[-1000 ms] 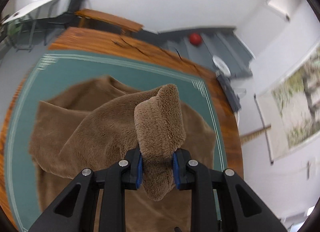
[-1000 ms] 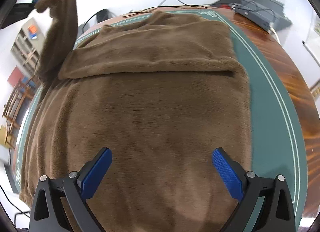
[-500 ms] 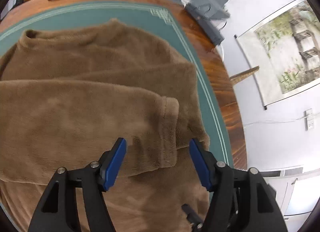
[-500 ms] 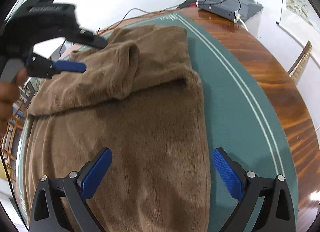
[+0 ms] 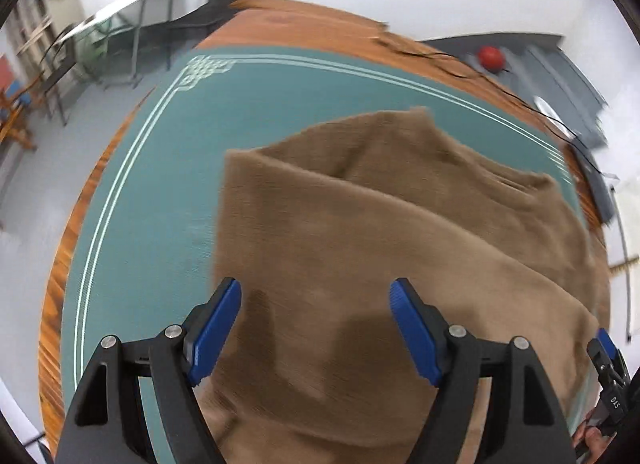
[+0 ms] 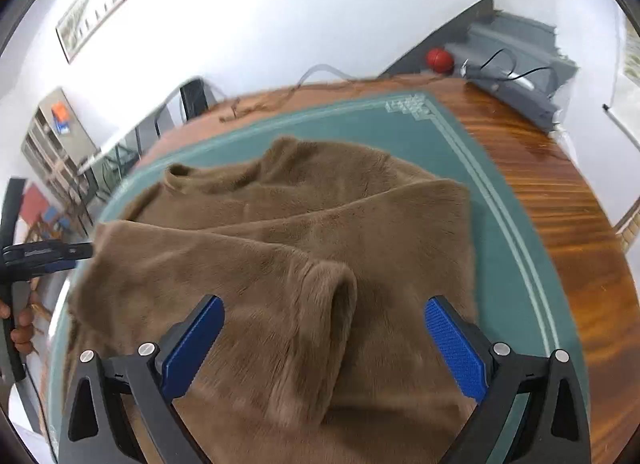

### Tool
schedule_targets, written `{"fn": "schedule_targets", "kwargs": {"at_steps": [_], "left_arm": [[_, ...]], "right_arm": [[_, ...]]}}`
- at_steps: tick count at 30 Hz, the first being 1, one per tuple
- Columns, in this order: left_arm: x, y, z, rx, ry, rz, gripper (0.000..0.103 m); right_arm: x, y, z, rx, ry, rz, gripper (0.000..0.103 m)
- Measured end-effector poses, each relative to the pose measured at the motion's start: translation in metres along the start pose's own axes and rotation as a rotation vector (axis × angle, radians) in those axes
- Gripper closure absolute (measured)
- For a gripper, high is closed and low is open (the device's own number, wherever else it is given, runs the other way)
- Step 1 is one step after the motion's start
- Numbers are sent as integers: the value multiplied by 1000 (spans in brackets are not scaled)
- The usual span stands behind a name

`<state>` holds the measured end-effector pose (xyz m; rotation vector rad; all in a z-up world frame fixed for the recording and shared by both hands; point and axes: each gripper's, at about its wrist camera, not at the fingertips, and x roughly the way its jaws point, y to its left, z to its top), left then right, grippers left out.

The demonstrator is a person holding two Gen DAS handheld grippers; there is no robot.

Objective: Fold clothes
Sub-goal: 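Grasp the opposite side edge with the right gripper and fold it over the body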

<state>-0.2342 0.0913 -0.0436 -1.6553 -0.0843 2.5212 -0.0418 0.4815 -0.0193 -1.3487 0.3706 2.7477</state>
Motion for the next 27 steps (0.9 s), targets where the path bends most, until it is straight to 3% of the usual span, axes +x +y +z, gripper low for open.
{"fn": "schedule_targets", "kwargs": {"at_steps": [1, 3, 4, 6, 7, 8, 12, 14, 17, 22, 25, 27], "left_arm": [[5, 4, 1, -8, 5, 11, 23], [15, 6, -1, -4, 18, 23, 23], [20, 8, -2, -2, 24, 29, 23], [24, 8, -3, -1, 33, 33, 23], [26, 8, -3, -13, 34, 31, 23], [25, 9, -2, -30, 28, 23, 23], [21, 9, 0, -78, -5, -6, 23], [30, 2, 0, -52, 7, 18, 23], [49, 0, -1, -48, 45, 34, 19], [48, 3, 1, -41, 23, 48, 17], [35, 15, 1, -71, -10, 68, 17], [19, 24, 4, -98, -57, 65, 17]], "right_arm": [[12, 0, 1, -4, 27, -2, 3], [28, 2, -2, -11, 72, 2, 20], [33, 5, -4, -18, 86, 8, 37], [31, 8, -4, -22, 73, 18, 56], [25, 9, -1, -16, 52, 21, 73], [19, 8, 3, -6, 26, 28, 79], [-11, 1, 32, 13, -117, -30, 79], [-10, -3, 40, 8, -131, -71, 79], [16, -9, 38, -3, -53, -100, 79], [46, -12, 30, -28, 56, -147, 71], [28, -13, 34, -9, -3, -227, 37], [13, -11, 38, -10, -55, -268, 36]]}}
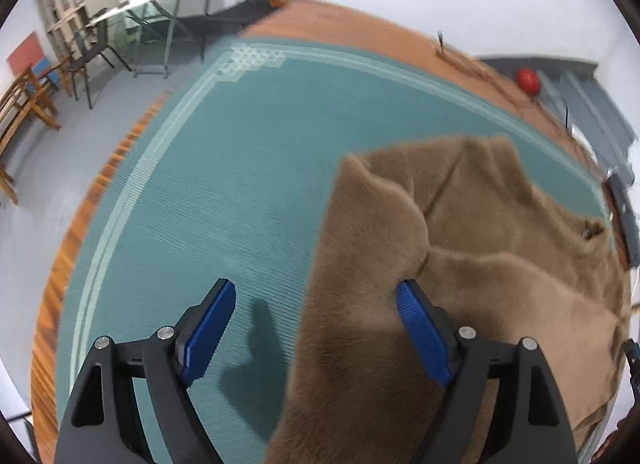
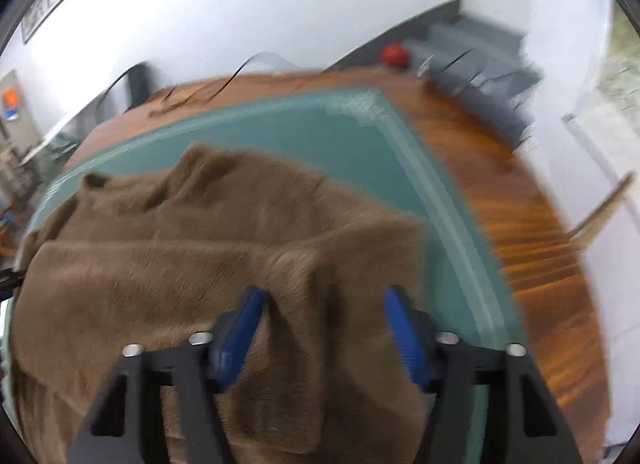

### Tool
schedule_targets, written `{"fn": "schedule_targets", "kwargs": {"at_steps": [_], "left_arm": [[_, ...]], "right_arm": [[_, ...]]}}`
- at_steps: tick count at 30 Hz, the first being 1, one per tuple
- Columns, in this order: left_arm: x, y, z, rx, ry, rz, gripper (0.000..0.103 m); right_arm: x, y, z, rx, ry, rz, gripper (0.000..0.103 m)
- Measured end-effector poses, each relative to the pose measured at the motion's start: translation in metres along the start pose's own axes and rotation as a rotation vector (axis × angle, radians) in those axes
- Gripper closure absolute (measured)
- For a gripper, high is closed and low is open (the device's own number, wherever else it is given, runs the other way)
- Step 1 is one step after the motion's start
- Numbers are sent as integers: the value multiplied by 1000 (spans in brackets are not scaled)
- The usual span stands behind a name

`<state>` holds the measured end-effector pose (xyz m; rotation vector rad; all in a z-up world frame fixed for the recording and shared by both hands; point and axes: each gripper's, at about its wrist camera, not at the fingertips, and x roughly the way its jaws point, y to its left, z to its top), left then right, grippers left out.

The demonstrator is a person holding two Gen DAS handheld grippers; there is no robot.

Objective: Fold clothes
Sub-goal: 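Grasp the opposite side edge with the right gripper and fold it over the body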

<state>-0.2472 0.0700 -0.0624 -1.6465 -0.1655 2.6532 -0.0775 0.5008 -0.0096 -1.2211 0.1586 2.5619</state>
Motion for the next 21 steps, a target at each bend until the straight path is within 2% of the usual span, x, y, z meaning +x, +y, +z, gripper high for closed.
{"fn": "schedule_targets", "kwargs": {"at_steps": [4, 6, 8, 9, 13, 15, 18, 19, 21], "left_arm": [[-17, -6, 5, 19, -64, -19, 17], [-6, -16, 5, 57, -43, 29, 17], [10, -23, 6, 79, -7, 85, 17], [17, -22, 5, 77, 12, 110, 17], [33, -8, 7, 37, 32, 94, 11], [30, -12, 5, 75, 26, 110, 11], [18, -17, 3, 103, 27, 140, 11], [4, -16, 1, 92, 15, 134, 11], [-20, -13, -9, 84, -3, 71, 11]], "right_arm": [[-28, 25, 2, -101, -93, 114, 36], [-29, 46, -3, -178, -80, 195, 36], [-19, 57, -8, -213, -34, 235, 36], [-10, 60, -10, -225, -5, 242, 36], [22, 51, -28, -202, 130, 218, 35], [22, 48, -33, -196, 119, 251, 34], [16, 50, -32, -221, 127, 231, 34], [11, 51, -30, -221, 128, 220, 34], [-9, 50, -29, -204, 96, 231, 34]]}}
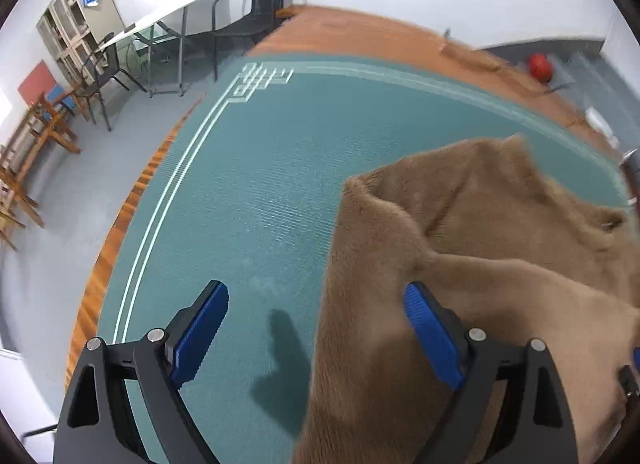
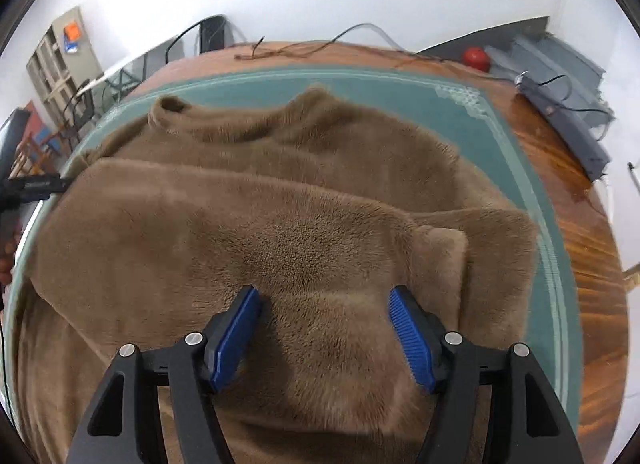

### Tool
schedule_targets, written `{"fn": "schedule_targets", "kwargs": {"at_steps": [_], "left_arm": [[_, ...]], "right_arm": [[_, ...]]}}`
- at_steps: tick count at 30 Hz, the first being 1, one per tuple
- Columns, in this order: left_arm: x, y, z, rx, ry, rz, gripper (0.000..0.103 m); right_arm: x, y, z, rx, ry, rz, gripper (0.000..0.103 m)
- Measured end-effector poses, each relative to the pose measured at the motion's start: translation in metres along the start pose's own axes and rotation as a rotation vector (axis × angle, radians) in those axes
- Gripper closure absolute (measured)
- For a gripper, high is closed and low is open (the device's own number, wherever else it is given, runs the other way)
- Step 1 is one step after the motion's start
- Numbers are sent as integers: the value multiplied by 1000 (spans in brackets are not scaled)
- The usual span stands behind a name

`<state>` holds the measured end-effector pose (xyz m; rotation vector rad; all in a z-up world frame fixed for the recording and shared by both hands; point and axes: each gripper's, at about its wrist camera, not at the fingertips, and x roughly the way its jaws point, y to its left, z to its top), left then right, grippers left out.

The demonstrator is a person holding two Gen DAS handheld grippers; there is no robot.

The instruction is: Fold clothes

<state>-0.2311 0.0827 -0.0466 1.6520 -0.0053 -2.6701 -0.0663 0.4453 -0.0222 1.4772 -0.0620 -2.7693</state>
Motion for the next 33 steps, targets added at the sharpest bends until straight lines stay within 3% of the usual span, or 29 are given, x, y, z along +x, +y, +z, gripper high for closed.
{"fn": "schedule_targets", "kwargs": {"at_steps": [2, 5, 8, 12, 17, 20, 23, 27, 30, 33], "left_arm": [[-25, 4, -10, -9, -20, -62, 11], [-42, -1, -38, 48, 1, -93, 10], [-38, -11, -66, 96, 53, -71, 10], [-10, -5, -74, 60, 113, -32, 11], [-8, 0, -77, 17, 144, -33, 10], [-37, -3, -82, 44, 111, -2, 10], [-78, -7, -101, 100, 76, -51, 10], [-117, -6, -153, 197, 95, -94, 10], [-139, -6, -205, 259, 117, -135, 9], [-144, -4, -244, 284, 137, -121, 9]], "right_arm": [[-26, 3, -3, -3, -44, 29, 34], [-46, 14, -19, -39, -37, 40, 31], [-41, 16, -38, -61, 15, 40, 31], [-25, 21, -61, -94, 78, 7, 31], [-13, 36, -74, -196, 87, -52, 18], [-17, 32, -69, -171, 107, -30, 17], [-53, 30, -73, -166, 54, 27, 17], [-100, 40, -103, -240, 32, 126, 17], [-114, 49, -137, -292, 72, 188, 17], [-118, 57, -168, -339, 111, 219, 17]]}}
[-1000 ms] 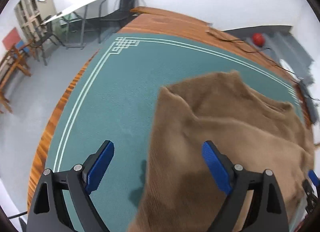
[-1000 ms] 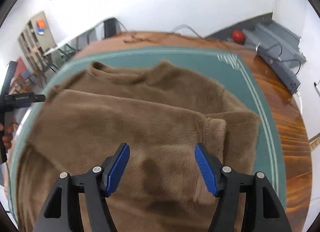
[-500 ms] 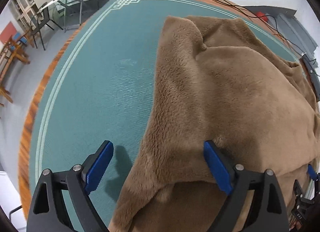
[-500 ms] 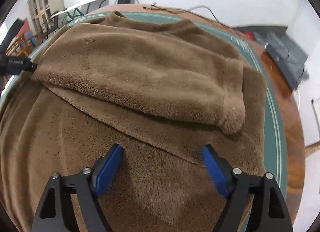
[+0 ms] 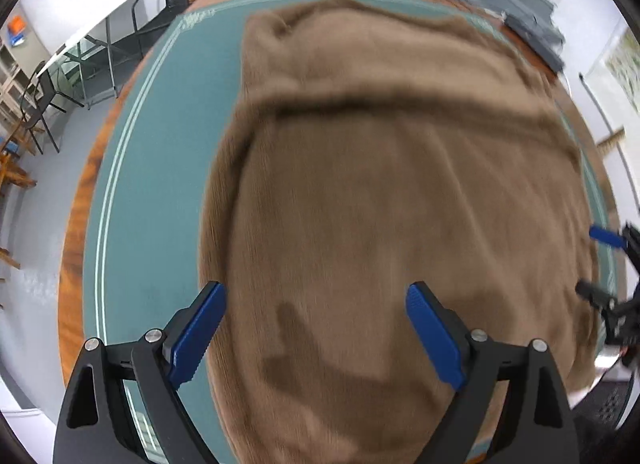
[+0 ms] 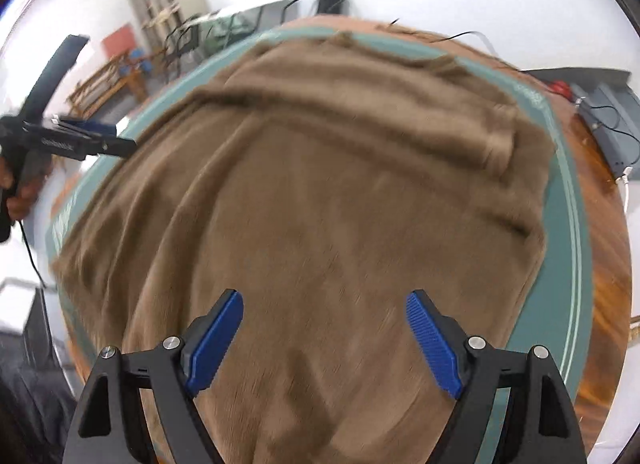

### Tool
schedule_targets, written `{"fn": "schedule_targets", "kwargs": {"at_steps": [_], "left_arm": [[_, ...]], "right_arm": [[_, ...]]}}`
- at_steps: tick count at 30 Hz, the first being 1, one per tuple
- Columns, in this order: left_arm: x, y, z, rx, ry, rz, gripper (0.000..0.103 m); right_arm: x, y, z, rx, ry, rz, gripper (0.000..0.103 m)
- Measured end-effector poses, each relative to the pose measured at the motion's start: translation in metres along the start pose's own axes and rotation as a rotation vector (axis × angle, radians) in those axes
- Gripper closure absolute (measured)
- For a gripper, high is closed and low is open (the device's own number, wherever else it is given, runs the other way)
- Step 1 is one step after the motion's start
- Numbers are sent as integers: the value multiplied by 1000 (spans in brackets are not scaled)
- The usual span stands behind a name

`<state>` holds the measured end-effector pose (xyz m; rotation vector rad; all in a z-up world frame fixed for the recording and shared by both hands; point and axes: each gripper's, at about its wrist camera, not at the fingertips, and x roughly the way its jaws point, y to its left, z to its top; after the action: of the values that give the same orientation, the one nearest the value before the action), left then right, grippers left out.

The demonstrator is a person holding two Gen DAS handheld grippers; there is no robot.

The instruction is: Fold clothes

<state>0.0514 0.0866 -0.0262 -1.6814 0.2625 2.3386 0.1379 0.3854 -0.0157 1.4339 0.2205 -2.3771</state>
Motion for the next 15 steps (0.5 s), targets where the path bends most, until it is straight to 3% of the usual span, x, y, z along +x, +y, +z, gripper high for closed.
{"fn": "schedule_targets", "kwargs": {"at_steps": [5, 7, 10, 15], "left_arm": [[21, -4, -41, -77, 60, 37, 9], [28, -4, -55, -117, 66, 59, 9], [26, -4, -65, -167, 21, 57, 9], [9, -7, -83, -242, -29, 87, 9]], "right_arm": [[22, 3, -28, 0, 63, 11, 17], [26, 7, -34, -29, 51, -2, 17], [30, 15, -41, -86, 19, -27, 2], [34, 16, -44, -71, -13, -45, 1]]}}
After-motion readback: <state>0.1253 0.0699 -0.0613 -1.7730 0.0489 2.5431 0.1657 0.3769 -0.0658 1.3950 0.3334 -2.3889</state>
